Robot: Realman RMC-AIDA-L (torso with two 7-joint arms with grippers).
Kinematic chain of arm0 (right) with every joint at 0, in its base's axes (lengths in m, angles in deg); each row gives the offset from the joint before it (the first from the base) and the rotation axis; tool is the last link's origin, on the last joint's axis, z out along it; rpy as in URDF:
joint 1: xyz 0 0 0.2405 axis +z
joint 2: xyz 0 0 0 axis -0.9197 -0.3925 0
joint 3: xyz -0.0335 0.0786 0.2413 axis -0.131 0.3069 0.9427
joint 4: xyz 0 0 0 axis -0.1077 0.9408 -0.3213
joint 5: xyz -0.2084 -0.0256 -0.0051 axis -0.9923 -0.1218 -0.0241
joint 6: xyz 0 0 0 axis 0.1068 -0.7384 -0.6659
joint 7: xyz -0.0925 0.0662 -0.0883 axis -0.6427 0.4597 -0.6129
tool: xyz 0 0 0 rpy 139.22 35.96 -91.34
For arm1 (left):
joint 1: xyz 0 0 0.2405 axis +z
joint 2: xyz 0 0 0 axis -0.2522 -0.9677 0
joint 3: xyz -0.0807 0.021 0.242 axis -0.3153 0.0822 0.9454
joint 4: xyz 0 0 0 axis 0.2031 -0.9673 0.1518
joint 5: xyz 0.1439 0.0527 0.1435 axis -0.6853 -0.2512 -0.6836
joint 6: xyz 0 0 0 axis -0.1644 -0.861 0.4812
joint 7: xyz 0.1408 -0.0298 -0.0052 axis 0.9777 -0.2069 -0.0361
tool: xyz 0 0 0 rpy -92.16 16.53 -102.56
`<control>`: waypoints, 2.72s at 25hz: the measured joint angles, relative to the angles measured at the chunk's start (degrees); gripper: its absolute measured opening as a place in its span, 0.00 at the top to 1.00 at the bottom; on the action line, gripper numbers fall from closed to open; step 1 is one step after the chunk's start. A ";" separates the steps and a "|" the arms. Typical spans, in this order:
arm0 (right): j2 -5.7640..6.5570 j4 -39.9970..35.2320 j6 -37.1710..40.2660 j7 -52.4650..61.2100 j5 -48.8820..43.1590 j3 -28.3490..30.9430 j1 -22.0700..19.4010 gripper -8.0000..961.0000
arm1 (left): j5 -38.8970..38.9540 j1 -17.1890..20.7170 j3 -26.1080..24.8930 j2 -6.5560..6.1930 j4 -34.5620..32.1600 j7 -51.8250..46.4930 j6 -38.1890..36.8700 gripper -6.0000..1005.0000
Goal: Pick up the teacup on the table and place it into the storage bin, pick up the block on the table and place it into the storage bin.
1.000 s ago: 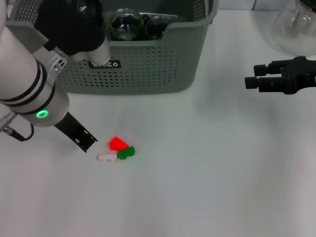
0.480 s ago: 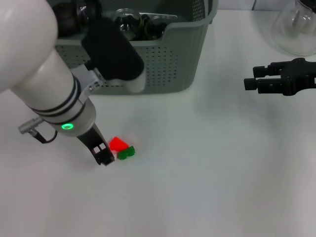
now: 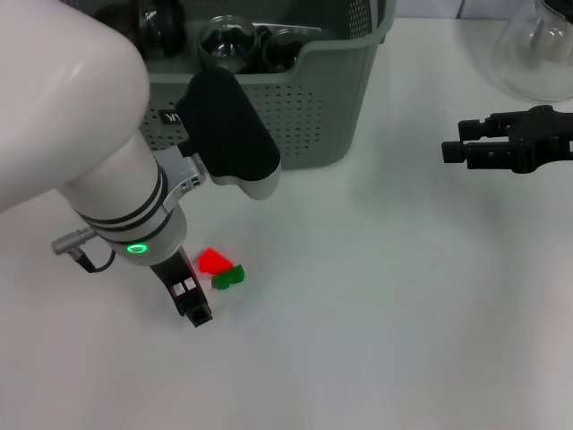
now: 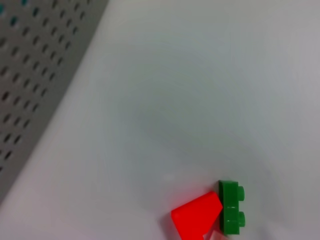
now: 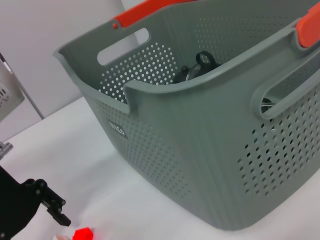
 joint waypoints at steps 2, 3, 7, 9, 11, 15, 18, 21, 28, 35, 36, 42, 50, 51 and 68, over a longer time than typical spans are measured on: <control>-0.01 0.00 -0.03 -0.01 0.00 0.00 0.00 0.38 | -0.01 -0.22 0.24 0.00 1.04 0.01 0.64 0.28; -0.01 0.00 -0.03 -0.01 0.00 0.00 0.00 0.38 | -0.02 -0.33 0.29 0.00 1.34 0.01 0.87 0.28; 0.02 0.00 -0.04 -0.01 0.00 0.05 0.00 0.38 | -0.05 -0.56 0.42 0.00 1.92 0.02 1.43 0.28; 0.04 0.02 -0.12 -0.02 0.00 0.08 0.00 0.38 | -0.06 -0.58 0.43 -0.01 1.98 0.02 1.62 0.28; 0.04 0.02 -0.13 -0.01 0.00 0.09 0.00 0.38 | -0.06 -0.86 0.45 -0.07 2.76 0.02 2.01 0.28; 0.05 0.02 -0.13 -0.02 0.00 0.09 0.00 0.38 | -0.06 -1.40 0.47 -0.17 4.17 0.04 2.22 0.50; 0.05 0.02 -0.14 -0.01 0.00 0.09 0.01 0.38 | -0.05 -1.42 0.47 -0.18 4.26 0.05 2.48 0.55; 0.05 -0.04 -0.13 0.02 0.00 0.09 0.00 0.38 | -0.05 -1.42 0.45 -0.18 4.27 0.06 2.84 0.61; 0.05 -0.09 -0.10 0.05 0.00 0.09 0.00 0.38 | -0.10 -1.50 0.47 -0.18 4.67 0.06 3.22 0.61; 0.05 -0.24 -0.10 0.14 0.00 0.09 0.01 0.38 | -0.14 -1.99 0.47 -0.09 5.83 -0.09 4.00 0.62; 0.05 -0.27 -0.11 0.16 0.00 0.09 0.00 0.38 | -0.14 -2.06 0.47 -0.10 5.89 -0.11 4.03 0.62; 0.05 -0.34 -0.12 0.29 0.00 0.09 0.01 0.38 | -0.15 -2.83 0.18 -0.17 7.38 -0.44 4.08 0.67; 0.11 -0.36 -0.13 0.13 0.00 0.08 0.01 0.37 | -0.17 -2.11 -1.33 -0.37 4.82 -1.93 2.45 0.82; 0.12 -0.37 -0.17 0.08 0.00 0.09 0.01 0.37 | -0.20 -1.45 -2.34 -0.41 3.40 -1.97 1.79 0.83; 0.22 -0.54 -0.16 0.33 0.00 0.29 0.19 0.38 | 41.16 5.28 -47.91 -0.81 -21.07 7.21 -9.37 0.83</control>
